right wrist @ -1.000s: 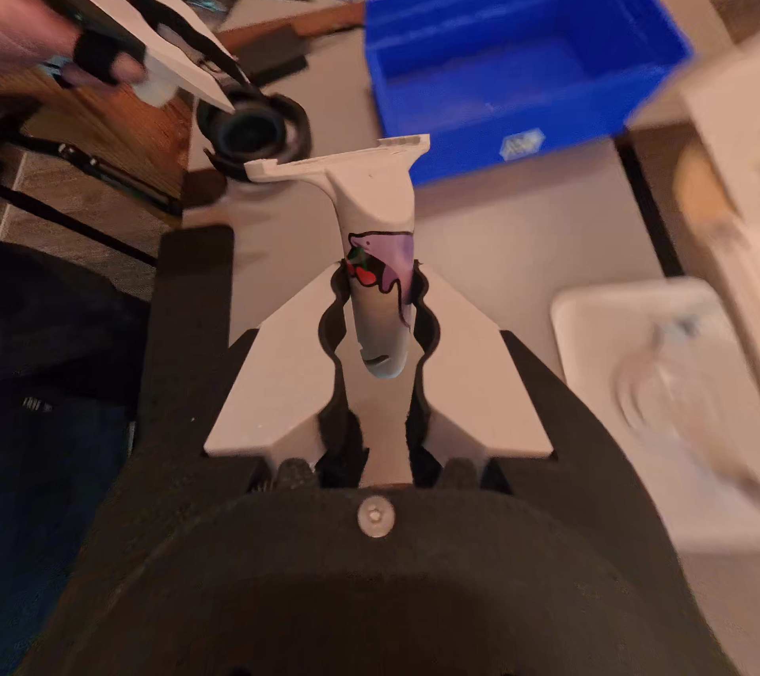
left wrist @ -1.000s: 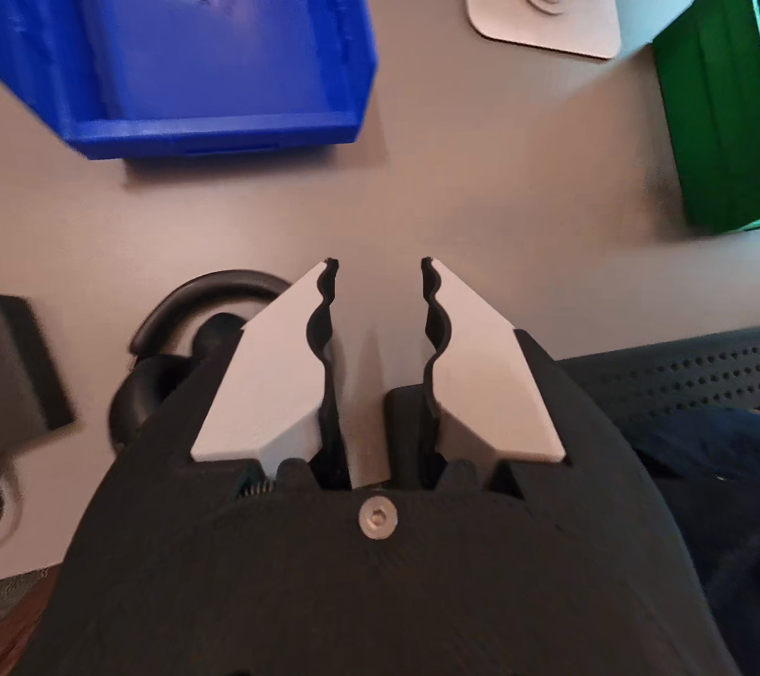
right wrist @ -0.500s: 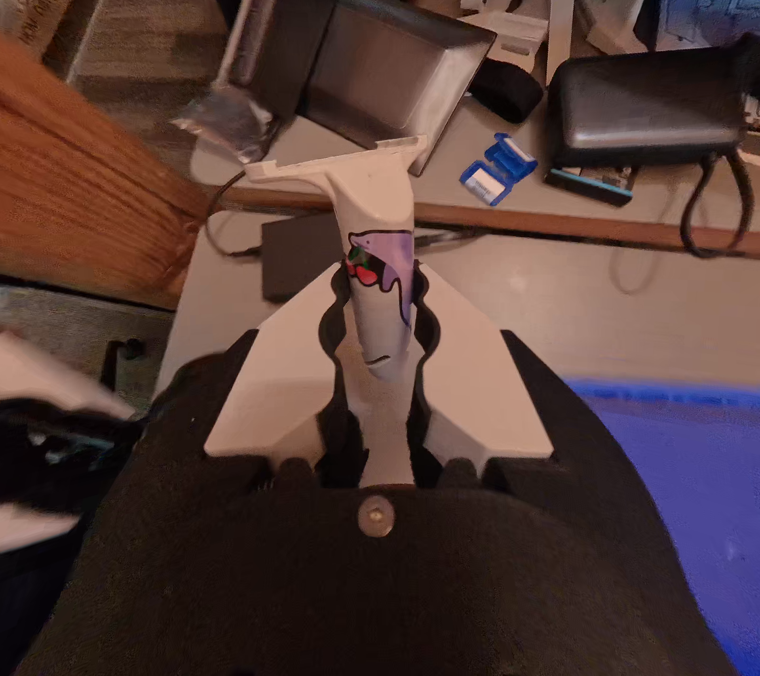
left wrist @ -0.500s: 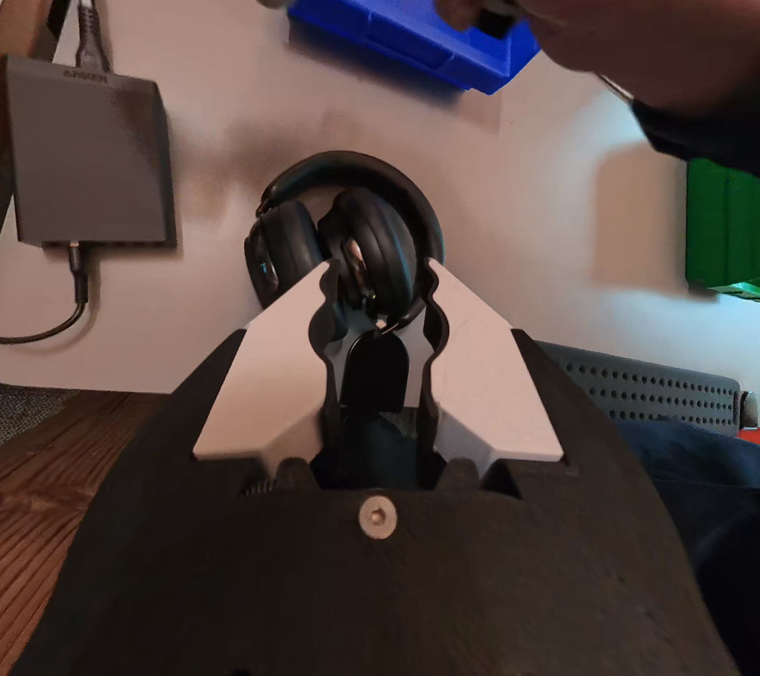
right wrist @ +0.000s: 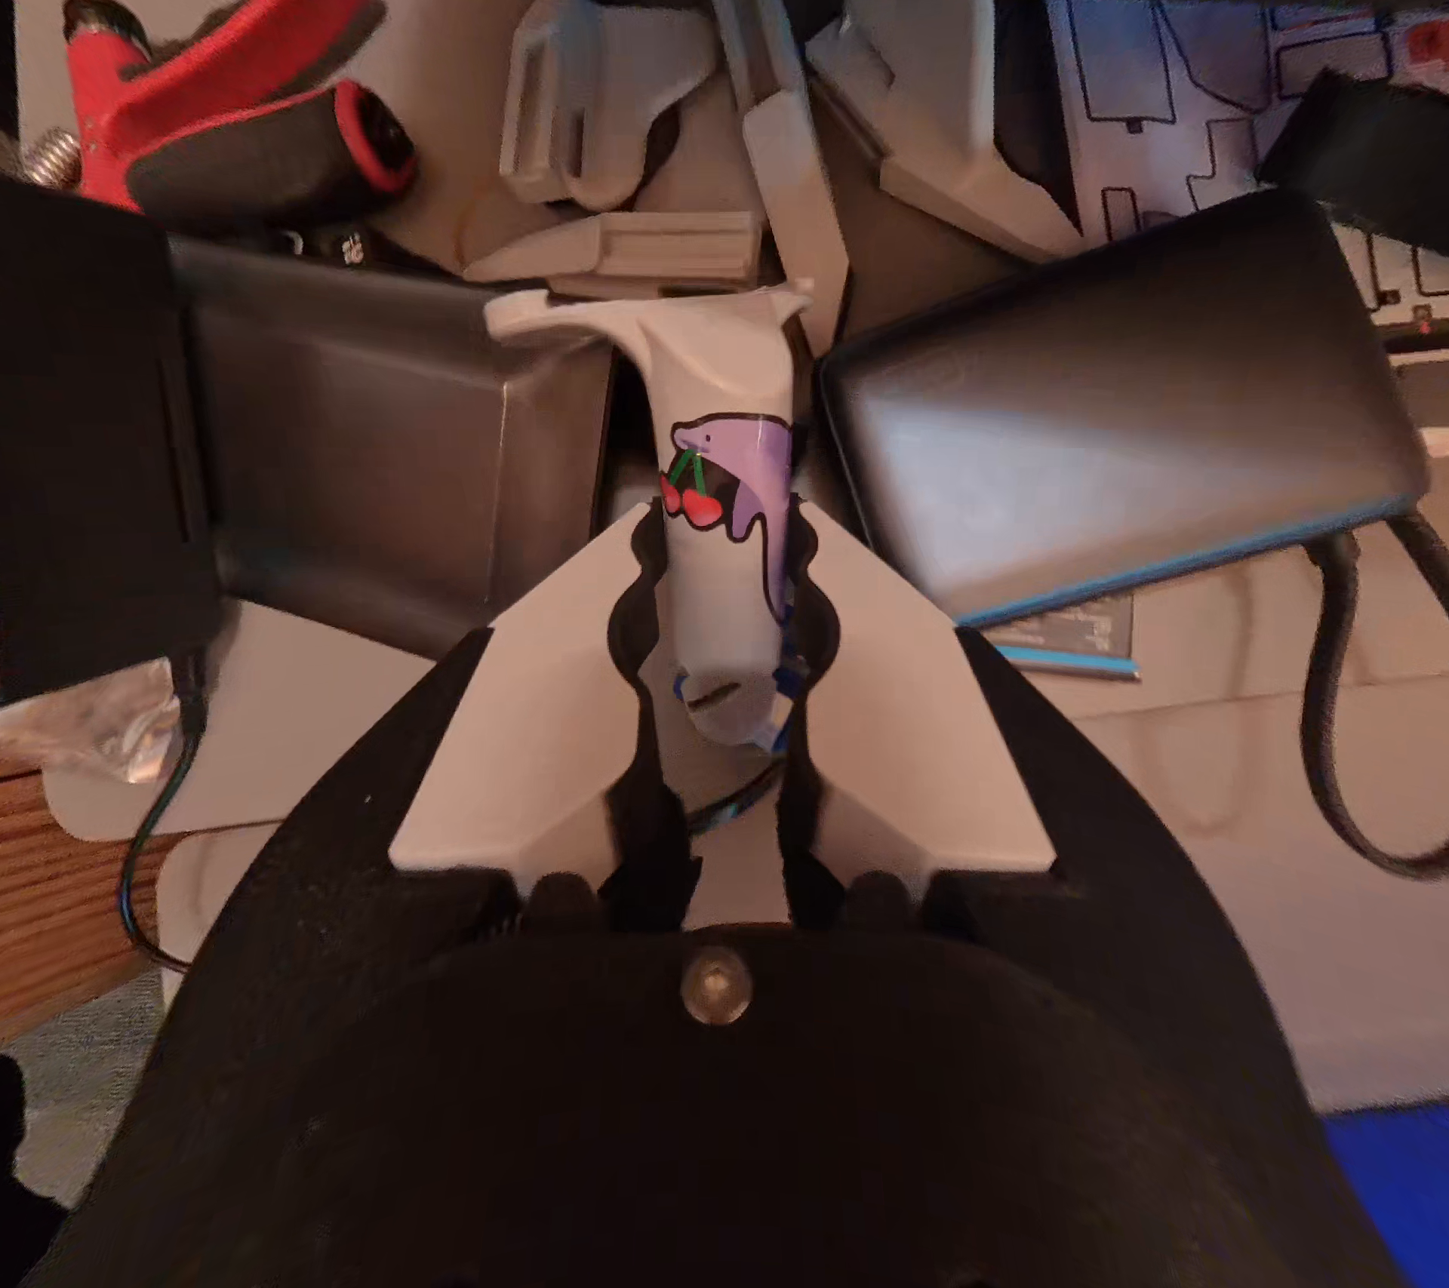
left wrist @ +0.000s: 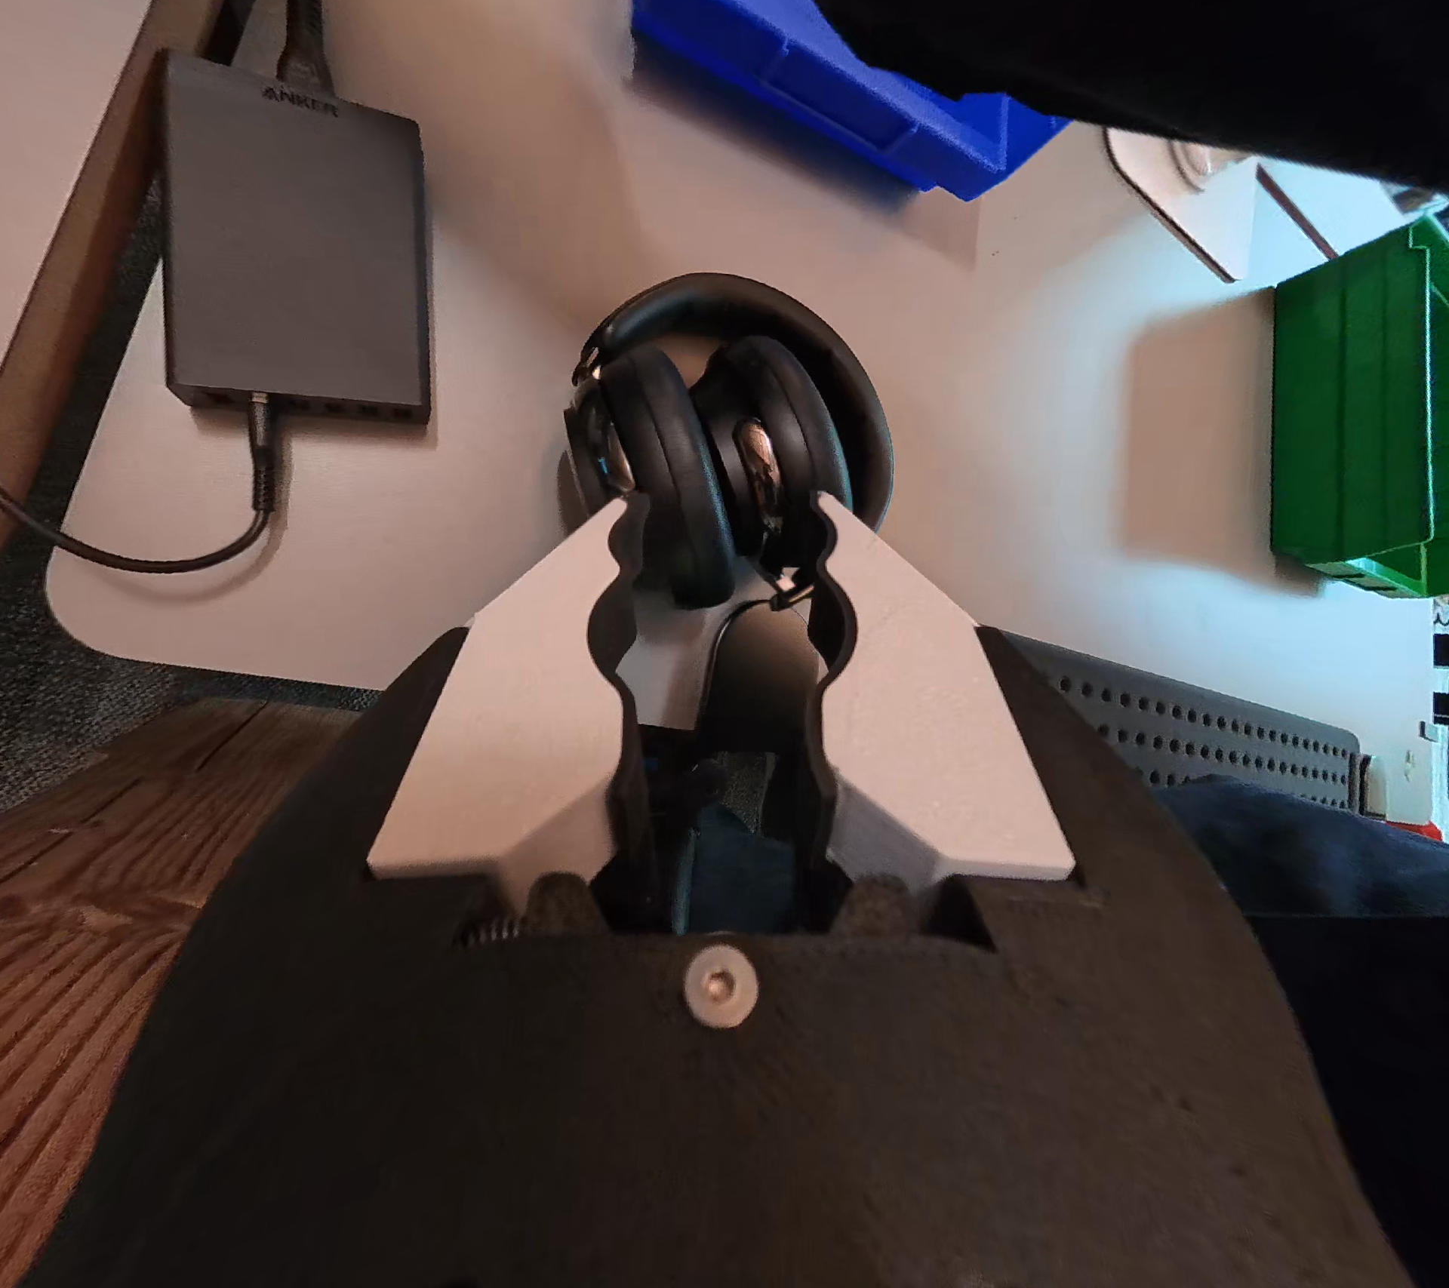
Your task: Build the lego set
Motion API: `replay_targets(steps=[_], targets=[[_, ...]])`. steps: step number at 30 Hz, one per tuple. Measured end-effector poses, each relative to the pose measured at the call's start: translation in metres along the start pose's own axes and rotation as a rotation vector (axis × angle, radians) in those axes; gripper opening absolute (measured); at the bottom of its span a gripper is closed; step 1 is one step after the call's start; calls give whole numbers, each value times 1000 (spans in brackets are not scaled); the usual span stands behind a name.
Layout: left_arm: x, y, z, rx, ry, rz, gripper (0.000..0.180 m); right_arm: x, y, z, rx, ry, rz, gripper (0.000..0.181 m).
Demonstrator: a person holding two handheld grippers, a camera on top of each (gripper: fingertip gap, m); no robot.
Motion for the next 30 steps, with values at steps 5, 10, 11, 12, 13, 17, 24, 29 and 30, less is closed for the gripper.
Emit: replay_targets(steps=[5, 10, 11, 12, 13, 17, 24, 29, 30], targets=[[2, -4, 7, 4, 11, 6, 41, 1, -7, 7, -26, -67, -19, 48], [5, -22, 10, 32, 11, -14, 42, -32, 3, 9, 6, -118, -77, 48], [6, -26, 11, 43, 8, -16, 43, -43, 5, 12, 2, -143, -92, 49], [7, -30, 12, 55, 2, -16, 44, -56, 7, 15, -7, -165, -120, 51], [8, -35, 14, 66, -6, -19, 45, -71, 10, 17, -25, -172, -152, 50], [12, -57, 20, 104, -45, -36, 53, -132, 41, 20, -55, -186, -223, 52], [39, -94, 8, 238, -128, -11, 83, -210, 153, 1, 79, -175, -195, 46], [68, -104, -18, 328, -98, 22, 81, -261, 231, -16, 136, -47, -194, 44], [74, -108, -22, 319, -82, 22, 79, -272, 246, -21, 156, -11, -196, 44]])
Point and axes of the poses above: each gripper's, where its closed fingertips meet, x out along the fingers, y out of its underside, z = x × y across the jaws, the point moved 4 cm from there along -x, back along the fingers, and after that the axes turned 5 degrees about z, right-handed, at the moved point
